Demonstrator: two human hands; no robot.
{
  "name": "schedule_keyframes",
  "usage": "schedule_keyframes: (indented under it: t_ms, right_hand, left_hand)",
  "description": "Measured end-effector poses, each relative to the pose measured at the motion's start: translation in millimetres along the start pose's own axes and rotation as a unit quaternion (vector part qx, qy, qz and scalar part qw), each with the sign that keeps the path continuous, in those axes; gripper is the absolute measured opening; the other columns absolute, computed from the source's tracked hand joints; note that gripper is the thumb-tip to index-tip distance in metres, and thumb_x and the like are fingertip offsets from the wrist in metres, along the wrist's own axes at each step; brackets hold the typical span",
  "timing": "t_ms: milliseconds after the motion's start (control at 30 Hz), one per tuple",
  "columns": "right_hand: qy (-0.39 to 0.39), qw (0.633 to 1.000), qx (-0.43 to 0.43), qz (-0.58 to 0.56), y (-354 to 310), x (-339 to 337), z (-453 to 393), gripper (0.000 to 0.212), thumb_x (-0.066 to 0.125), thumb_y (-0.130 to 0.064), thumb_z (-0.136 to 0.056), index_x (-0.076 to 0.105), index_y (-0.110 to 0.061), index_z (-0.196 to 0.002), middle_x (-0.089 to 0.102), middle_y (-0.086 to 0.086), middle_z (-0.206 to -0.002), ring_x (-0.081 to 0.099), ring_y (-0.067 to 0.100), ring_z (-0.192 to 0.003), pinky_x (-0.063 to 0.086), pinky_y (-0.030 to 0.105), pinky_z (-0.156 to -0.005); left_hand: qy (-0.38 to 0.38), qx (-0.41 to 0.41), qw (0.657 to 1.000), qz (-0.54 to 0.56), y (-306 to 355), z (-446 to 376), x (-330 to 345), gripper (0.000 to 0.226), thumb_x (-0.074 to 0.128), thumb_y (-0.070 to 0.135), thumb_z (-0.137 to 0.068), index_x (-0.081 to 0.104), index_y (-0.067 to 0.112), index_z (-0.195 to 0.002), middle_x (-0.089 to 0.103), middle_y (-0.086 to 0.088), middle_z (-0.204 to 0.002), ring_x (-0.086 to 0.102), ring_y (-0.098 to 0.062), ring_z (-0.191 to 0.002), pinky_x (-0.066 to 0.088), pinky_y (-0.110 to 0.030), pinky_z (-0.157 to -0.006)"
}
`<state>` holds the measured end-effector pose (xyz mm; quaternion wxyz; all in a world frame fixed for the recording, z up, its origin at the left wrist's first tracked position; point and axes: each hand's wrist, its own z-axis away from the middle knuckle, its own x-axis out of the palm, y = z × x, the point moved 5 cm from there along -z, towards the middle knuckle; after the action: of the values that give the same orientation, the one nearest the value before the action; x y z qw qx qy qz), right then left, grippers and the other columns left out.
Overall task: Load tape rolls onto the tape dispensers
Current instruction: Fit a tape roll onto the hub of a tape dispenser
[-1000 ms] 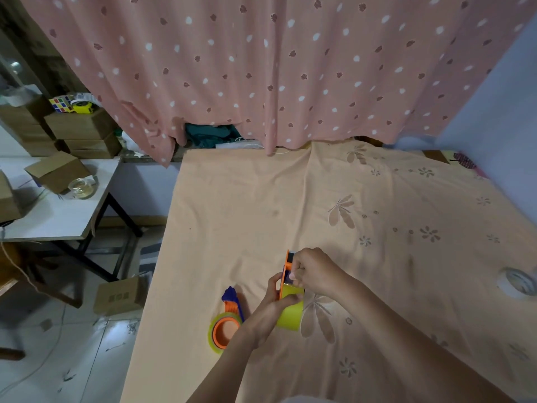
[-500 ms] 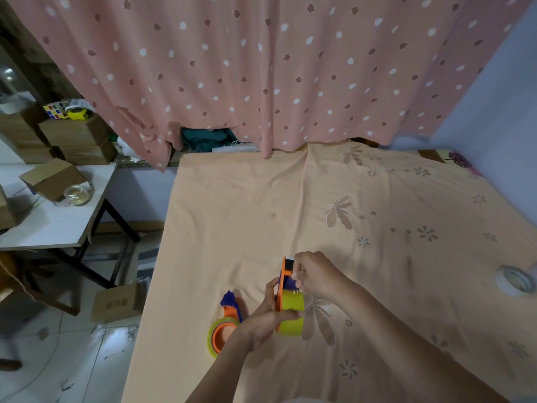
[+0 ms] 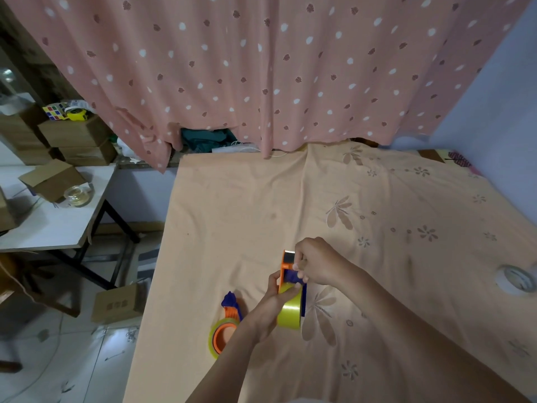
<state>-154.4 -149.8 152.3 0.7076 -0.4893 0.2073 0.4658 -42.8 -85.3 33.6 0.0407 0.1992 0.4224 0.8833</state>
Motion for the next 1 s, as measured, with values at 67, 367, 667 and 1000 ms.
schedule_keyframes:
  t_ms: [67,367,667,1000]
  right_hand:
    - [0.005,1.0,0.009,-0.017,2.2,0.7,-1.7,0.019,0.052,0.004,-0.085,0.064,-0.004,-0.073,0.071,0.009,-0.075,0.07,0.02,-0.058,0.063,0.035,-0.067]
    - [0.025,0.999,0.022,0.008,12.6,-12.5,-4.7,0.029,0.058,0.006,-0.084,0.058,-0.014,-0.064,0.066,0.008,-0.079,0.068,0.016,-0.061,0.049,0.021,-0.048]
    - [0.047,0.998,0.036,-0.014,16.5,-35.9,-8.0,0.027,0.05,0.006,-0.084,0.06,-0.012,-0.067,0.071,0.014,-0.084,0.072,0.027,-0.068,0.062,0.033,-0.059]
    - [-0.04,0.995,0.04,-0.085,-14.7,-59.2,-12.1,0.021,0.042,0.009,-0.082,0.06,-0.001,-0.078,0.061,0.01,-0.069,0.052,0.017,-0.044,0.047,0.02,-0.045]
  left_hand:
    - [0.004,-0.002,1.0,0.013,-0.2,1.3,-0.9,0.054,0.066,0.026,-0.097,0.036,0.036,-0.14,0.06,-0.005,-0.135,0.062,-0.027,-0.121,0.054,-0.037,-0.093]
    - [-0.019,0.018,0.999,-0.024,-12.6,2.2,-7.7,0.085,0.08,0.016,-0.079,0.032,0.039,-0.146,0.058,-0.009,-0.143,0.059,-0.029,-0.13,0.046,-0.049,-0.112]
    - [-0.054,0.027,0.997,-0.05,-13.0,7.7,-3.7,0.1,0.081,0.01,-0.073,0.025,0.038,-0.151,0.057,-0.004,-0.142,0.059,-0.022,-0.126,0.051,-0.036,-0.1]
    - [-0.084,0.012,0.996,-0.015,-13.2,11.5,3.2,0.102,0.083,0.016,-0.065,0.027,0.038,-0.147,0.053,-0.012,-0.144,0.059,-0.028,-0.126,0.055,-0.037,-0.095]
